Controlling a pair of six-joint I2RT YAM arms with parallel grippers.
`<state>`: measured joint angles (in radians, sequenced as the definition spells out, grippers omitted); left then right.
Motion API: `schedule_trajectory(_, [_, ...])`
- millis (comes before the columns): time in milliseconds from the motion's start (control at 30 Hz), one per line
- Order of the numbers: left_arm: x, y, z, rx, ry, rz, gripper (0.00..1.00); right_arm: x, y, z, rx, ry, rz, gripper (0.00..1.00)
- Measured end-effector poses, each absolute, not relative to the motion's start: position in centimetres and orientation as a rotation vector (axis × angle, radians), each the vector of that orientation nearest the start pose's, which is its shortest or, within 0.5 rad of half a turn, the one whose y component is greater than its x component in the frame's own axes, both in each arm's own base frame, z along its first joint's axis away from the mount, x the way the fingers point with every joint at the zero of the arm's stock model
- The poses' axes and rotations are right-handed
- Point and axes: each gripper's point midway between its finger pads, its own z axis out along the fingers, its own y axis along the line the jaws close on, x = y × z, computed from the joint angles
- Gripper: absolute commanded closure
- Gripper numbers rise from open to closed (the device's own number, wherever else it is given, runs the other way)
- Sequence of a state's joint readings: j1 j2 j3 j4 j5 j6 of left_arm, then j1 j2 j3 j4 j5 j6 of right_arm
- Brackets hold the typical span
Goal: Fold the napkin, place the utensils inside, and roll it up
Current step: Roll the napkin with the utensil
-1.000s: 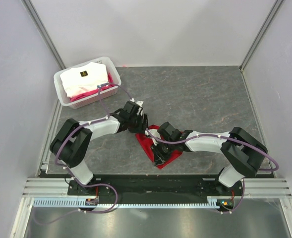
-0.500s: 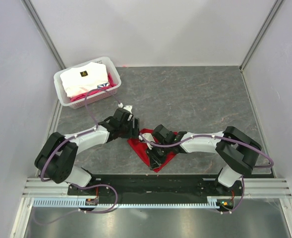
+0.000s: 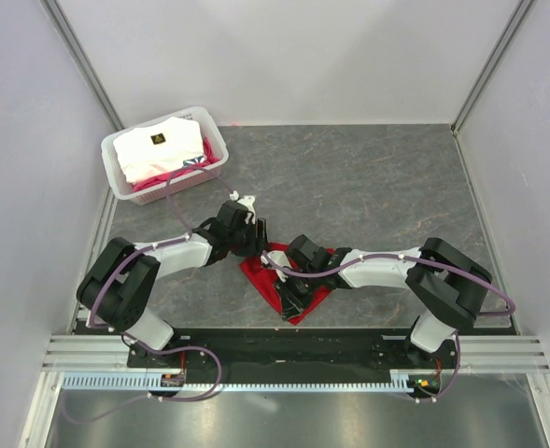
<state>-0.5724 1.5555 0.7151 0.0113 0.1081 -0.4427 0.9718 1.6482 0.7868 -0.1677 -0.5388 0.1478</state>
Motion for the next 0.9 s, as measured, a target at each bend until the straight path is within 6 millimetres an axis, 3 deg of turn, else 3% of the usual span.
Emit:
schedule_trajectory(333, [28.0, -22.2, 1.9, 0.204, 2.497, -0.574, 0.82, 10.4, 32.2, 1.9, -1.314, 2.452, 1.056, 0.75])
schedule_trajectory(500, [27.1, -21.7, 1.8, 0.202, 2.507, -0.571, 0.97, 10.4, 32.2, 1.9, -1.320, 2.454, 1.046, 0.68])
schedule_trajectory(600, [26.4, -21.3, 1.8, 0.196, 2.513, -0.570, 0.98, 10.4, 32.2, 1.9, -1.317, 2.458, 1.035, 0.59])
schedule_trajectory(700, [25.8, -21.0, 1.8, 0.189, 2.518, -0.576, 0.98, 10.2, 32.2, 2.2, -1.320, 2.458, 1.021, 0.42])
schedule_trajectory(900, [25.4, -20.9, 1.8, 0.170, 2.529, -0.584, 0.98, 11.3, 31.2, 2.9, -1.290, 2.479, 0.891, 0.30])
